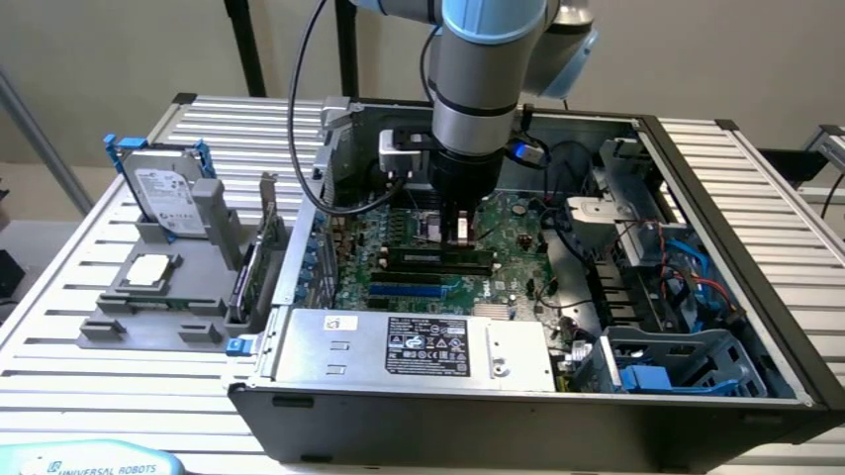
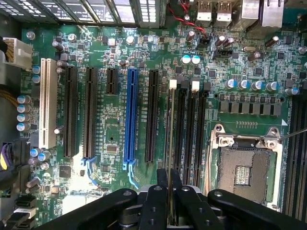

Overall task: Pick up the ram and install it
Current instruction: 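Insert the ram into the slot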

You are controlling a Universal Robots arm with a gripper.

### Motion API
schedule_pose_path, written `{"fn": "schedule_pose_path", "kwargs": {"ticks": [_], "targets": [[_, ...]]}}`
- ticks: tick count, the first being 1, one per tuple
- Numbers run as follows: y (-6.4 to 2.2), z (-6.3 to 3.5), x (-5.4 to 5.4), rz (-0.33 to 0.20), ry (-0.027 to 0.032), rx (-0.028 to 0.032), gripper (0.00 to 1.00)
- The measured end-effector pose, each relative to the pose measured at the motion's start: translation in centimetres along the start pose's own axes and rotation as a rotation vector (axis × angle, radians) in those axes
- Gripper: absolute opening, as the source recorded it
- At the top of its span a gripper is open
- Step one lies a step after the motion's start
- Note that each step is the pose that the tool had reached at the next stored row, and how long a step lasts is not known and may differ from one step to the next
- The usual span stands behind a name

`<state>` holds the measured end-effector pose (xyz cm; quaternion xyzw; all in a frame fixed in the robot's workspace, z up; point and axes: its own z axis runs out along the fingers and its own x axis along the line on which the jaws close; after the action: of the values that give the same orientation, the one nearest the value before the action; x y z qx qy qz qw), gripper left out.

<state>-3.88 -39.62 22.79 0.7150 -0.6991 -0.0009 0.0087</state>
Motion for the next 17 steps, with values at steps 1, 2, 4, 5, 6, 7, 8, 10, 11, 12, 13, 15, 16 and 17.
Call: {"fn": "schedule_pose_path", "kwargs": {"ticks": [1, 2, 4, 5, 6, 7, 8, 10, 11, 12, 13, 15, 16, 17], "targets": [[0.0, 0.01, -0.01, 0.001, -0.0001, 0.0, 0.14], [0.0, 0.01, -0.03, 0.002, -0.0001, 0.0, 0.14], [0.0, 0.01, -0.05, 0.004, -0.0001, 0.0, 0.14], [0.0, 0.01, -0.06, 0.005, -0.0001, -0.0001, 0.14], [0.0, 0.02, -0.07, 0.007, -0.0001, -0.0001, 0.14], [0.0, 0.02, -0.08, 0.008, -0.0001, -0.0001, 0.14], [0.0, 0.03, -0.08, 0.008, 0.0, -0.0002, 0.14], [0.0, 0.05, -0.08, 0.009, -0.0001, -0.0002, 0.14], [0.0, 0.07, -0.08, 0.009, -0.0001, -0.0001, 0.14], [0.0, 0.09, -0.08, 0.009, -0.0001, -0.0001, 0.14], [0.0, 0.11, -0.08, 0.009, -0.0001, -0.0001, 0.14], [0.0, 0.15, -0.08, 0.01, -0.0001, -0.0001, 0.14], [0.0, 0.17, -0.08, 0.01, -0.0001, -0.0001, 0.14], [0.0, 0.2, -0.08, 0.01, -0.0002, -0.0001, 0.14]]}}
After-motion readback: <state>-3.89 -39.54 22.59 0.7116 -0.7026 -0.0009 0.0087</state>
